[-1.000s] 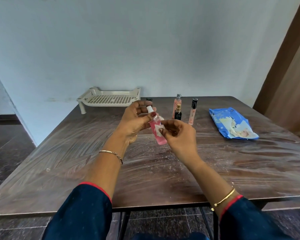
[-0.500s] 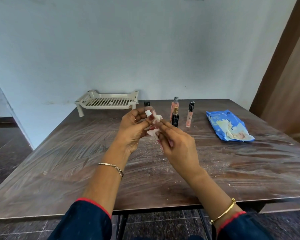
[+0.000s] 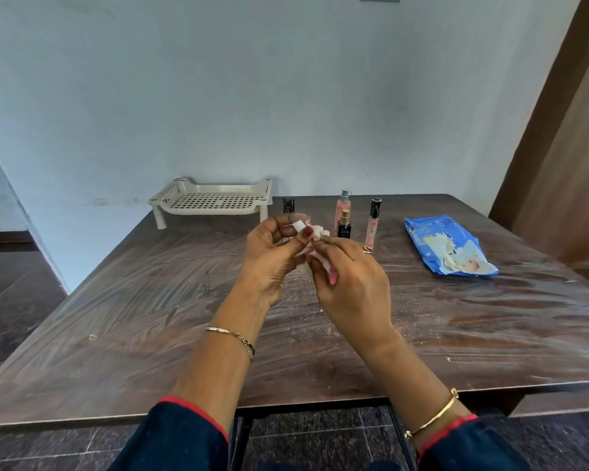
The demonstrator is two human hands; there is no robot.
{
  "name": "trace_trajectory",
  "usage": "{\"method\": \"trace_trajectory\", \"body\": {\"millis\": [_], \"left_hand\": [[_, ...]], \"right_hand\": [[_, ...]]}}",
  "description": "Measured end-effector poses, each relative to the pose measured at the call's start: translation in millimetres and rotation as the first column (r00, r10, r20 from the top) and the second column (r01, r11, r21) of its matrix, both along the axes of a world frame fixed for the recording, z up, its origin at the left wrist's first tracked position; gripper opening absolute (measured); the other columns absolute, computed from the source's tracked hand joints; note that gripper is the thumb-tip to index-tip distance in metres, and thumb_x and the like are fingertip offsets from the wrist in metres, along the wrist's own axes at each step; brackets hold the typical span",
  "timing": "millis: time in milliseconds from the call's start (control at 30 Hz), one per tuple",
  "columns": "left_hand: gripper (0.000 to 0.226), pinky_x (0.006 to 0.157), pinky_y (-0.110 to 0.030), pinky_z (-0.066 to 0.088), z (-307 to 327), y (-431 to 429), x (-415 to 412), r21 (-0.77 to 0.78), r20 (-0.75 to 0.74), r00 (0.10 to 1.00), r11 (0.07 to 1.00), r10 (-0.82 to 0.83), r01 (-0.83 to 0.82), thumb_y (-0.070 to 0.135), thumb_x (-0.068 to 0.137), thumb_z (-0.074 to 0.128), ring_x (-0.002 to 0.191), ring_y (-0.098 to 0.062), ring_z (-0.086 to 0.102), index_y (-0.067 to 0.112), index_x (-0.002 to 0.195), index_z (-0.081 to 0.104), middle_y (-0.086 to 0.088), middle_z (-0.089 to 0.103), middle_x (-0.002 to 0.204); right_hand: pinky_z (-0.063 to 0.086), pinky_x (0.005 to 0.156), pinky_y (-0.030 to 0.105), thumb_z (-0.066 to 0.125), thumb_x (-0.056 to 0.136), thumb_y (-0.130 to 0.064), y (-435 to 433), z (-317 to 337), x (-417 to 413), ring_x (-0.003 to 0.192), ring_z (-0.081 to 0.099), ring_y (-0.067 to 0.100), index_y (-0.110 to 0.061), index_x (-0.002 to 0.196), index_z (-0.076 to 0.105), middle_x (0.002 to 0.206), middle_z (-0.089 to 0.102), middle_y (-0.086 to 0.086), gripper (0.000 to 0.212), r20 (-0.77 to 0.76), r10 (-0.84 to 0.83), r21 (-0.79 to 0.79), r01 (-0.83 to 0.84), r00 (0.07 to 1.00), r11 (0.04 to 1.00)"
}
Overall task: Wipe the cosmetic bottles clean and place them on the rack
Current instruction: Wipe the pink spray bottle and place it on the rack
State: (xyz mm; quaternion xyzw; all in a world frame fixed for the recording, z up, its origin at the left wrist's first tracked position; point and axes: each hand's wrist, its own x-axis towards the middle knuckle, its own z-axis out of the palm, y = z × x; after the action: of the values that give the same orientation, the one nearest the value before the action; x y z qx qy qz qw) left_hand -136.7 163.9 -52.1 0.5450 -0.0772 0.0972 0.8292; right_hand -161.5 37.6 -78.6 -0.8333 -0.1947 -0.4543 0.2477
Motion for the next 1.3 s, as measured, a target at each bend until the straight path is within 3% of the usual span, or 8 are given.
{"method": "trace_trajectory", "body": {"millis": [233, 433, 600, 767, 867, 1000, 1200, 1300], "left_hand": [[0.036, 0.072, -0.032, 0.058, 1.8, 2.0, -4.7, 0.088, 0.023, 1.000, 0.996, -0.009, 0.007, 0.000, 0.077, 0.068, 0.087, -0.018, 0.067, -0.007, 0.111, 0.059, -0.008, 0.069, 0.091], [0.030, 0.073, -0.029, 0.057, 1.7, -0.7, -5.8, 0.072, -0.013, 1.000, 0.997, 0.016, -0.016, 0.000, 0.079, 0.069, 0.088, -0.019, 0.067, -0.004, 0.108, 0.061, -0.013, 0.067, 0.094], [0.030, 0.070, -0.032, 0.059, 6.2, -5.4, -7.6, -0.053, -0.121, 0.989, 0.994, 0.087, -0.094, 0.001, 0.079, 0.069, 0.084, -0.021, 0.068, -0.004, 0.107, 0.063, -0.016, 0.066, 0.095], [0.018, 0.077, -0.037, 0.058, 9.7, 1.2, -6.1, -0.091, -0.147, 0.984, 0.989, 0.101, -0.115, 0.000, 0.079, 0.067, 0.090, -0.025, 0.066, 0.003, 0.097, 0.065, -0.021, 0.065, 0.102], [0.020, 0.076, -0.036, 0.059, 9.3, 4.7, -5.0, -0.120, -0.125, 0.986, 0.985, 0.113, -0.128, -0.001, 0.078, 0.067, 0.088, -0.022, 0.068, 0.003, 0.098, 0.065, -0.012, 0.067, 0.092], [0.022, 0.073, -0.033, 0.060, 6.9, 5.1, -7.2, -0.140, -0.097, 0.986, 0.978, 0.139, -0.152, -0.003, 0.079, 0.067, 0.084, -0.019, 0.068, 0.005, 0.100, 0.065, -0.005, 0.068, 0.084], [0.022, 0.082, -0.037, 0.056, 16.3, -8.2, -15.1, 0.008, 0.087, 0.971, 0.974, 0.224, -0.226, 0.000, 0.077, 0.071, 0.088, -0.020, 0.063, 0.013, 0.094, 0.065, -0.004, 0.068, 0.087], [0.023, 0.085, -0.038, 0.055, 23.2, -9.4, -18.6, 0.046, 0.148, 0.955, 0.963, 0.257, -0.267, 0.001, 0.076, 0.072, 0.083, -0.013, 0.064, 0.015, 0.093, 0.064, -0.002, 0.068, 0.087]], "right_hand": [[0.057, 0.070, 0.027, 0.074, 0.075, -0.036, -5.8, 25.1, 3.0, 0.072, 0.065, -0.001, -0.022, 0.099, 0.071, 0.080, 0.069, -0.015, 0.028, -0.361, 0.253, 0.450, -0.070, 0.898, 0.890], [0.048, 0.054, 0.022, 0.078, 0.076, -0.034, -2.5, 9.4, -7.3, 0.068, 0.066, 0.014, -0.017, 0.095, 0.072, 0.086, 0.072, -0.003, 0.026, -0.015, -0.119, 0.009, 0.119, 0.993, 0.993], [0.052, 0.052, 0.031, 0.067, 0.087, -0.025, -8.1, -3.6, -5.2, 0.071, 0.067, 0.019, -0.009, 0.093, 0.073, 0.094, 0.072, 0.005, 0.018, 0.222, -0.064, -0.140, 0.097, 0.973, 0.985], [0.052, 0.066, 0.020, 0.073, 0.078, -0.042, -8.8, 3.6, -6.9, 0.081, 0.064, 0.004, -0.022, 0.107, 0.070, 0.096, 0.071, -0.010, 0.035, -0.221, 0.029, 0.188, 0.013, 0.975, 0.982], [0.054, 0.068, 0.017, 0.079, 0.073, -0.037, -8.1, 9.7, -4.5, 0.080, 0.066, 0.002, -0.021, 0.102, 0.072, 0.088, 0.071, -0.015, 0.033, -0.415, 0.345, 0.590, -0.039, 0.842, 0.806], [0.053, 0.063, 0.016, 0.080, 0.074, -0.020, -9.4, 7.3, -7.5, 0.079, 0.070, 0.016, -0.008, 0.094, 0.073, 0.083, 0.074, 0.007, 0.024, -0.325, 0.594, 0.872, -0.010, 0.736, 0.489], [0.057, 0.062, 0.023, 0.070, 0.081, -0.012, -6.7, 2.8, -5.7, 0.080, 0.067, 0.018, 0.002, 0.097, 0.064, 0.096, 0.071, 0.014, 0.022, -0.085, 0.766, 0.938, 0.311, 0.637, -0.155], [0.057, 0.055, 0.021, 0.063, 0.085, -0.003, -6.6, -0.2, -4.2, 0.086, 0.065, 0.024, 0.010, 0.112, 0.057, 0.112, 0.065, 0.024, 0.031, -0.030, 0.791, 0.888, 0.379, 0.611, -0.260]]}}
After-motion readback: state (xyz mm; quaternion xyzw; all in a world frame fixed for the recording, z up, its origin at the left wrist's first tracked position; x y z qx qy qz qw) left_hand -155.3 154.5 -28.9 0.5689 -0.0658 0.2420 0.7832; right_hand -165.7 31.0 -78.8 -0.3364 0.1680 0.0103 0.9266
